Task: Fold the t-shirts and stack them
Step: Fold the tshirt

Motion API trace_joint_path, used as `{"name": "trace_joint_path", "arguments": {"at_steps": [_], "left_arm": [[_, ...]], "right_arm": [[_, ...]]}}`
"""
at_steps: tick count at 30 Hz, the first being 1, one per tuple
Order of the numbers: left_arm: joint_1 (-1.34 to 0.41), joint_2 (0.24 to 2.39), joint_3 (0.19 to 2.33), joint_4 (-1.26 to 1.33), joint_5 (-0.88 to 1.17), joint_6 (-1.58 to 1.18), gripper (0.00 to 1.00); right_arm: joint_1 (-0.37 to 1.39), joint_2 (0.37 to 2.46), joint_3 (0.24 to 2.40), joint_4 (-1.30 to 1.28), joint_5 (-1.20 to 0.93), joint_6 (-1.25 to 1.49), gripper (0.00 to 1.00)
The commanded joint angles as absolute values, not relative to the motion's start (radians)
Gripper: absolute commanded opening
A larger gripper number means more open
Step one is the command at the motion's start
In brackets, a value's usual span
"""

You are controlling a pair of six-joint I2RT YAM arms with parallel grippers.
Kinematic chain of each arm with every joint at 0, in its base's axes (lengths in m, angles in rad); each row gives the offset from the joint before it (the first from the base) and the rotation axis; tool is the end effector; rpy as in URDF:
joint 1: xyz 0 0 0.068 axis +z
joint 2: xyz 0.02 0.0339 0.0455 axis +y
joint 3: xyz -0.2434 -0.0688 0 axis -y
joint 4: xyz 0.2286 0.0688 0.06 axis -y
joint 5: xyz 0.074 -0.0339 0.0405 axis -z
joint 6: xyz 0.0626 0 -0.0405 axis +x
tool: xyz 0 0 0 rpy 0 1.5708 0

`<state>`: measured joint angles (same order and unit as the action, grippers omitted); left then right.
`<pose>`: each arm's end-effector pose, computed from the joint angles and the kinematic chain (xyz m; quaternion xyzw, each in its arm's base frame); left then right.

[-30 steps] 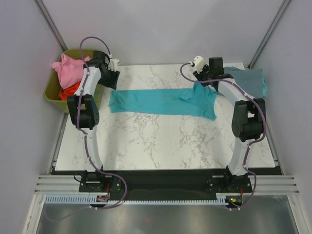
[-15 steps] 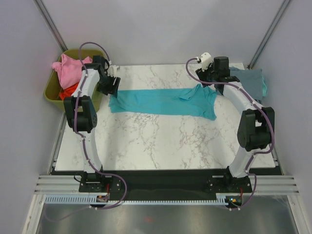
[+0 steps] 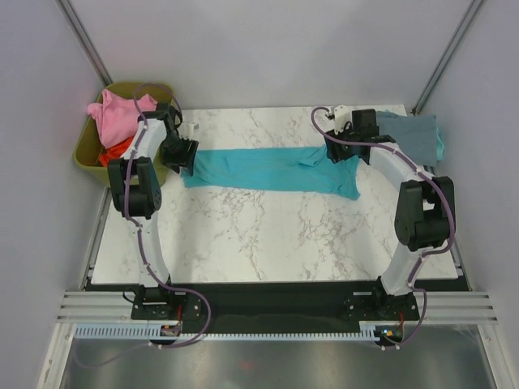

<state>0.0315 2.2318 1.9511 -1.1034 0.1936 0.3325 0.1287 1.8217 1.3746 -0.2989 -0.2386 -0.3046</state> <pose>0.4310 0.0015 0.1669 0.1575 0.9784 -0.0778 0.1087 0.4062 0.0675 0.2130 -0.2421 0.8781 0.0737 0.4060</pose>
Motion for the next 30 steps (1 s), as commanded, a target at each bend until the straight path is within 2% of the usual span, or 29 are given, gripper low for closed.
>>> {"name": "trace_joint_path", "arguments": {"at_steps": [1, 5, 8, 9, 10, 11, 12, 14, 15, 30], "left_arm": [[0.038, 2.272, 1.974, -1.112, 0.187, 0.310, 0.61], [0.014, 2.309, 1.990, -1.112, 0.166, 0.318, 0.61], [0.011, 2.327, 1.994, -1.112, 0.155, 0.321, 0.56], [0.012, 2.332, 1.993, -1.112, 0.155, 0.322, 0.50], [0.012, 2.330, 1.985, -1.114, 0.155, 0.328, 0.40], [0.012, 2.327, 1.985, -1.114, 0.156, 0.330, 0.40], [0.011, 2.321, 1.974, -1.117, 0.156, 0.333, 0.24], [0.012, 2.309, 1.956, -1.123, 0.158, 0.344, 0.12], [0.011, 2.303, 1.935, -1.124, 0.158, 0.347, 0.02], [0.011, 2.194, 1.793, -1.166, 0.164, 0.393, 0.02]], "right_arm": [[0.120, 1.833, 1.371, -0.308, -0.264, -0.270, 0.57], [0.094, 1.845, 1.384, -0.319, -0.261, -0.278, 0.58], [0.071, 1.845, 1.396, -0.331, -0.259, -0.279, 0.58], [0.064, 1.845, 1.396, -0.334, -0.258, -0.279, 0.58], [0.054, 1.842, 1.393, -0.345, -0.253, -0.284, 0.58], [0.049, 1.841, 1.390, -0.351, -0.253, -0.284, 0.58], [0.043, 1.838, 1.381, -0.357, -0.253, -0.287, 0.58], [0.026, 1.822, 1.365, -0.368, -0.253, -0.290, 0.58], [0.018, 1.818, 1.352, -0.373, -0.253, -0.294, 0.58], [-0.046, 1.756, 1.284, -0.551, -0.333, -0.360, 0.59]]}}
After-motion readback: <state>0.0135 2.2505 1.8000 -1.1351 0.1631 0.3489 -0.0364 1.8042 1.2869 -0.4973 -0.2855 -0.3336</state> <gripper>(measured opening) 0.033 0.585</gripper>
